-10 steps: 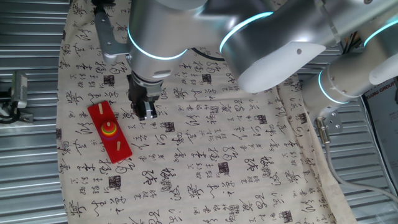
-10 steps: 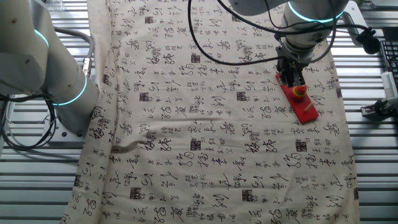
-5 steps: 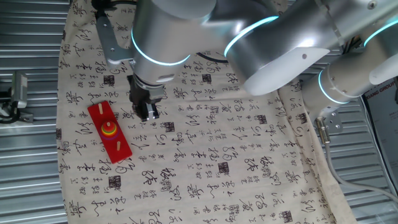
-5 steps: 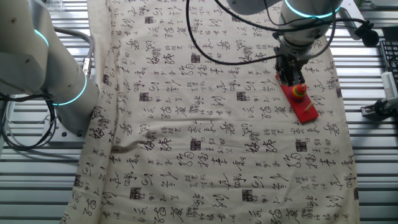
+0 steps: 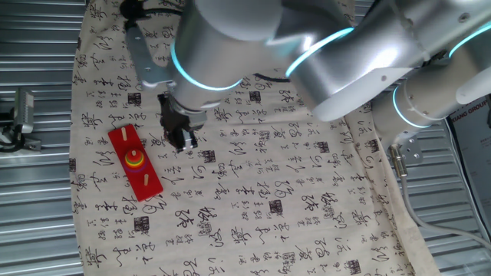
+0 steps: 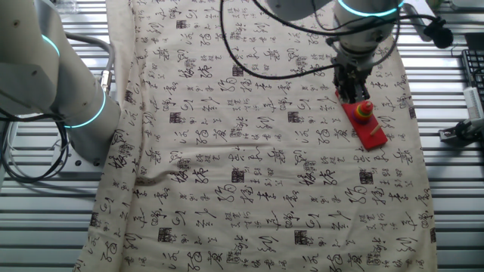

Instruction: Take out one Hanoi block and throw it aside

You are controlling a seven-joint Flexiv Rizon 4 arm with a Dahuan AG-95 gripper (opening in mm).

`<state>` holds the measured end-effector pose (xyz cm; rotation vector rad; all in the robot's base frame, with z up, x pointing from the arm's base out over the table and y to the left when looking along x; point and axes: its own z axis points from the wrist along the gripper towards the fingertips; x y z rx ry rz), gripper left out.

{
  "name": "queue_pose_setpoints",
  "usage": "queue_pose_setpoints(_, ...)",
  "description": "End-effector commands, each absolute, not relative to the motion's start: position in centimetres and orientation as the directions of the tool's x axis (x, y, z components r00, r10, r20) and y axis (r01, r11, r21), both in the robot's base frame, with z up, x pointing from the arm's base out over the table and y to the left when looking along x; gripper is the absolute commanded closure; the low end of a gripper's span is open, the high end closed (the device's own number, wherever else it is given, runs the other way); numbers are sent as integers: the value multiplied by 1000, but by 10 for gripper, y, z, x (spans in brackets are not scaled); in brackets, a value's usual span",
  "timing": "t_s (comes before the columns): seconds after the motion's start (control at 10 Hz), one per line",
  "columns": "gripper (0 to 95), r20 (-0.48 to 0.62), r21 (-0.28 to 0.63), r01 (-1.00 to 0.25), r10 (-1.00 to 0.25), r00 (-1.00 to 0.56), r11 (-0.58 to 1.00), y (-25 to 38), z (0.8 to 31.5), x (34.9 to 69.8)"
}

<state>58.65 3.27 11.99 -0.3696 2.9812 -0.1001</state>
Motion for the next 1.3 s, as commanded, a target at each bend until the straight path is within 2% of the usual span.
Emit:
queue_pose_setpoints(0.1,950,-122,-83,-245,-254,-959,966,33,118,591)
queue_pose_setpoints(0.5,950,-124,-48,-221,-225,-966,974,33,118,591)
queue_pose_setpoints(1.3,950,-121,-43,-222,-226,-967,974,33,118,591)
